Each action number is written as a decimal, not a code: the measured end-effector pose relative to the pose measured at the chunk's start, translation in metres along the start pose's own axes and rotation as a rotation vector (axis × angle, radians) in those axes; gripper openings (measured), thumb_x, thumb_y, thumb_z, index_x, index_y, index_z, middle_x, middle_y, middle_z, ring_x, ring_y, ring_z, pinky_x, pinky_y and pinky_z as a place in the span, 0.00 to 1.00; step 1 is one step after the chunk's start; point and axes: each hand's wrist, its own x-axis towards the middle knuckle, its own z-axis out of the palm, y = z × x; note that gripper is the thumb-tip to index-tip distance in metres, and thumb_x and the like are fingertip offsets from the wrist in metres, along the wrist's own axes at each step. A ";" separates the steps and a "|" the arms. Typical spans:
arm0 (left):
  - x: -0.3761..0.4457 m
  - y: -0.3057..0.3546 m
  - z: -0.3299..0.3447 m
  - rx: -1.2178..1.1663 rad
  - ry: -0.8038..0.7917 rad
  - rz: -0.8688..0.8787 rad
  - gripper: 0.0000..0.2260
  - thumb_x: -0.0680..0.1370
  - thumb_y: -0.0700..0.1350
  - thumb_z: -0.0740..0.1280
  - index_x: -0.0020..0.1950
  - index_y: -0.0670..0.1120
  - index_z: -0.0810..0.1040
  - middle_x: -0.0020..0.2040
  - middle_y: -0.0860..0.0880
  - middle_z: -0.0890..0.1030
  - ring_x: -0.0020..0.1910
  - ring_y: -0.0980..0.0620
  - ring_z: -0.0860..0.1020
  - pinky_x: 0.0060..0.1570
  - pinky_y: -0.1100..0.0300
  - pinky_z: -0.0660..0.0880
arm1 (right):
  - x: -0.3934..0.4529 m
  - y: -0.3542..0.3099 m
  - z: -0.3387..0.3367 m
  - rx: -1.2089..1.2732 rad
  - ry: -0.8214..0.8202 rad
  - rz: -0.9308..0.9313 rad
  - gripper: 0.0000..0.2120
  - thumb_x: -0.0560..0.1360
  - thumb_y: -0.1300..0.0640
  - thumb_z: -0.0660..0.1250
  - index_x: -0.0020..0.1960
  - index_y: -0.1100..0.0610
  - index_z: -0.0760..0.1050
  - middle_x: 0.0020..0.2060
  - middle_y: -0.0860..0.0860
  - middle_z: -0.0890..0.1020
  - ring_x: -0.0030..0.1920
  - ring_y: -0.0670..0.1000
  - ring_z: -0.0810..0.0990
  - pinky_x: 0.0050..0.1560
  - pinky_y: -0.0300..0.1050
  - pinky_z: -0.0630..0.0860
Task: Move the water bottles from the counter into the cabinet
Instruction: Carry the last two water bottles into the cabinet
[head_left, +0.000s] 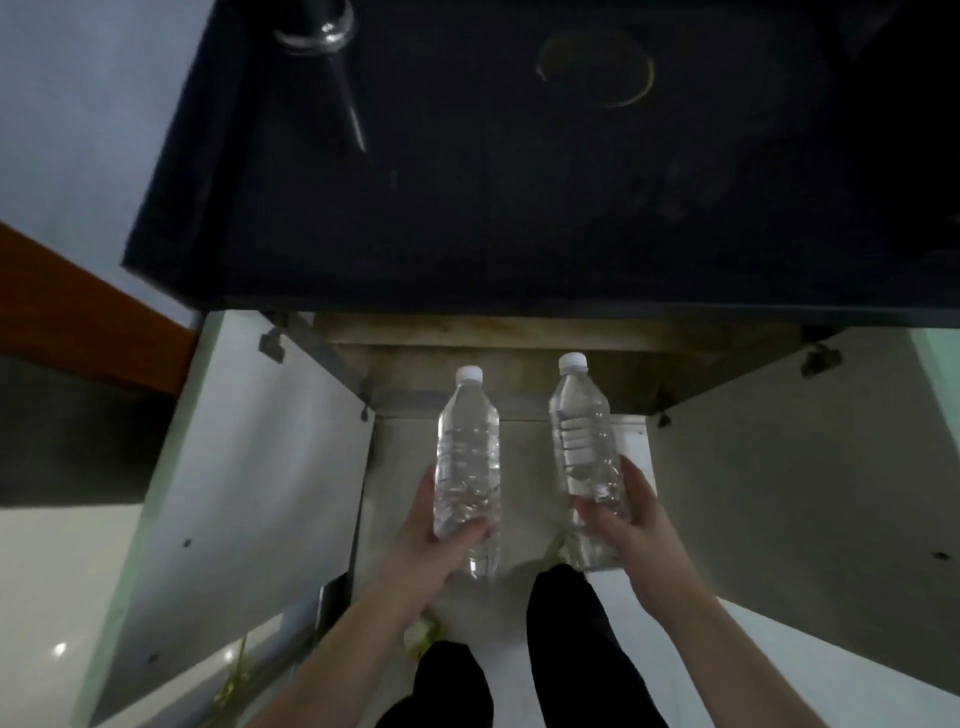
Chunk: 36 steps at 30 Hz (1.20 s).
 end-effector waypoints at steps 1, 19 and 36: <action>0.017 -0.001 0.000 0.032 -0.014 0.038 0.33 0.65 0.60 0.77 0.65 0.73 0.66 0.55 0.63 0.82 0.52 0.56 0.83 0.42 0.53 0.82 | 0.016 0.006 0.001 0.018 0.024 -0.006 0.32 0.63 0.43 0.77 0.65 0.39 0.70 0.56 0.45 0.82 0.54 0.50 0.83 0.57 0.60 0.78; 0.236 -0.015 0.016 -0.092 -0.072 0.319 0.33 0.56 0.65 0.80 0.58 0.73 0.72 0.56 0.61 0.83 0.52 0.57 0.83 0.43 0.60 0.80 | 0.213 0.065 -0.014 0.141 0.187 -0.330 0.36 0.60 0.40 0.77 0.66 0.32 0.68 0.55 0.38 0.82 0.51 0.43 0.83 0.38 0.40 0.81; 0.299 0.004 0.020 0.314 0.120 0.851 0.33 0.58 0.58 0.74 0.59 0.75 0.67 0.52 0.67 0.80 0.47 0.67 0.80 0.39 0.63 0.79 | 0.271 0.069 -0.025 0.124 0.095 -0.481 0.49 0.54 0.48 0.80 0.71 0.35 0.61 0.60 0.46 0.76 0.56 0.53 0.80 0.55 0.56 0.77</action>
